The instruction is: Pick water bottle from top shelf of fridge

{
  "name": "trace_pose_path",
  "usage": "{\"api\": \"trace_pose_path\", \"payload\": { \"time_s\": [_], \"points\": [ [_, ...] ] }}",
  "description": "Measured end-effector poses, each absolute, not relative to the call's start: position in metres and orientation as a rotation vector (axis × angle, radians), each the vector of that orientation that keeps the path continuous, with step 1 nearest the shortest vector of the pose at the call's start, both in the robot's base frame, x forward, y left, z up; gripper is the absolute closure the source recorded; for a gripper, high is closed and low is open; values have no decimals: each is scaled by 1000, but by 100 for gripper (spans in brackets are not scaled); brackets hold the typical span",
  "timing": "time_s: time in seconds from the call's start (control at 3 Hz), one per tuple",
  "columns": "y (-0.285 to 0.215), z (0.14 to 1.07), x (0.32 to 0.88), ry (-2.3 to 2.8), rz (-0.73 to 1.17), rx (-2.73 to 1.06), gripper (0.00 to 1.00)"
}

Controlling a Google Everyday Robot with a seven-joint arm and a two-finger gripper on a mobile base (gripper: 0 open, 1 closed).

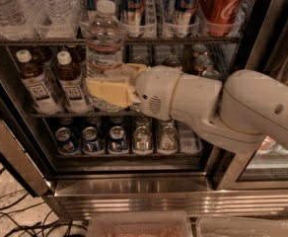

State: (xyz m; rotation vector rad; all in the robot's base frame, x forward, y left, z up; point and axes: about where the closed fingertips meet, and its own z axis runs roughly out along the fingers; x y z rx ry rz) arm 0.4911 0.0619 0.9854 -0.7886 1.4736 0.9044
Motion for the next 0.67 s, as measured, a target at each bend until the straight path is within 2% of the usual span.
{"api": "trace_pose_path", "payload": {
  "time_s": [0.67],
  "points": [
    [23,972,470,1556,880,-802,100]
  ]
}}
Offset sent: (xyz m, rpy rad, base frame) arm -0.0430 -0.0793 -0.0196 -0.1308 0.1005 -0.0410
